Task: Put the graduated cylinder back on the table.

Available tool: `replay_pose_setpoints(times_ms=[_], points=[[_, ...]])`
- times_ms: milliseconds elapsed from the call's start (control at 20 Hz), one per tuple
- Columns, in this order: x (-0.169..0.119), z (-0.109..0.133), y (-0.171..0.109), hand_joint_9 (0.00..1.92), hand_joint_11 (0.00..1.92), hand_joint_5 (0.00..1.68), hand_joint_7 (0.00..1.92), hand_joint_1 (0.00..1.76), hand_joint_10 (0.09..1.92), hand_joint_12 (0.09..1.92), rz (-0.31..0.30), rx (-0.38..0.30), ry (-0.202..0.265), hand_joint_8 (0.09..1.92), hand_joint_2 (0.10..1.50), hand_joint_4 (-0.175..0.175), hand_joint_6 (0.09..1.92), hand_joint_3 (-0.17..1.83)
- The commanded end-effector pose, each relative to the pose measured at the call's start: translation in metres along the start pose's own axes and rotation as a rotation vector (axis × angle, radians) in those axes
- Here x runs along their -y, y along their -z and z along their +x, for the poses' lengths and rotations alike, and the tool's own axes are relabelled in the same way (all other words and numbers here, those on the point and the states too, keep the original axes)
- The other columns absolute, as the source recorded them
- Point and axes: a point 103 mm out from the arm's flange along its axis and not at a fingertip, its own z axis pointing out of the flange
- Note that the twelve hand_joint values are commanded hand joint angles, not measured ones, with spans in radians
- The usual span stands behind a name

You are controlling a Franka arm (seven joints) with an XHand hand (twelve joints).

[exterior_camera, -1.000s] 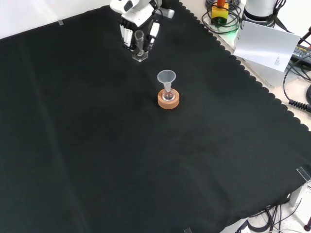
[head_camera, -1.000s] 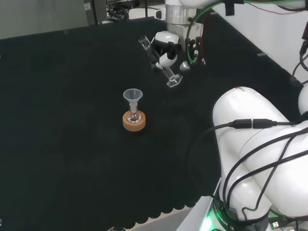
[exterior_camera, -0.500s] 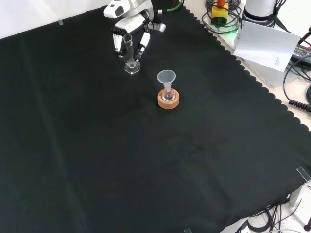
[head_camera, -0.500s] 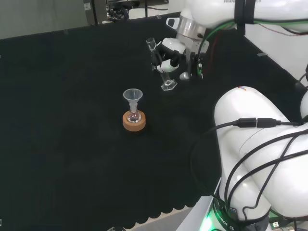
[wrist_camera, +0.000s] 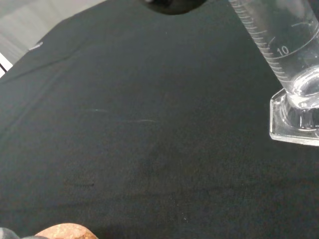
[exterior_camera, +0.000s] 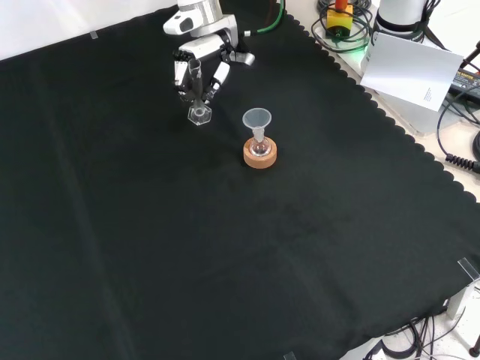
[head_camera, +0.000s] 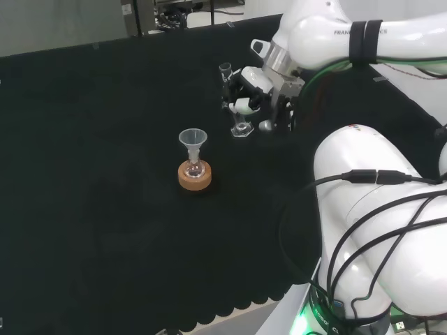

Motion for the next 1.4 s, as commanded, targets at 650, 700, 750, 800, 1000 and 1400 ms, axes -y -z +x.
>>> replay_pose_setpoints(times_ms=[650, 700, 750, 800, 1000, 1400], points=[[-0.010, -0.008, -0.032, 1.40, 1.18, 0.97, 0.99, 1.26, 0.09, 0.76, -0.059, -0.149, -0.056, 1.01, 1.12, -0.175, 1.02, 0.00], [-0.011, -0.009, -0.033, 1.40, 1.17, 0.97, 0.99, 1.26, 0.09, 0.76, -0.060, -0.150, -0.057, 1.01, 1.12, -0.175, 1.02, 0.00], [-0.012, -0.009, -0.033, 1.40, 1.17, 0.97, 0.99, 1.26, 0.09, 0.76, -0.061, -0.149, -0.056, 1.02, 1.12, -0.175, 1.02, 0.00], [-0.012, -0.009, -0.034, 1.40, 1.17, 0.97, 0.98, 1.26, 0.09, 0.77, -0.061, -0.147, -0.055, 1.02, 1.12, -0.175, 1.03, 0.00], [-0.013, -0.007, -0.034, 1.38, 1.16, 0.95, 0.97, 1.25, 0.09, 0.78, -0.072, -0.147, -0.046, 1.04, 1.12, -0.175, 1.05, 0.00], [-0.015, -0.006, -0.038, 1.30, 1.07, 0.91, 0.92, 1.15, 0.09, 0.84, -0.012, -0.169, -0.040, 0.68, 1.15, -0.175, 1.11, 0.00]])
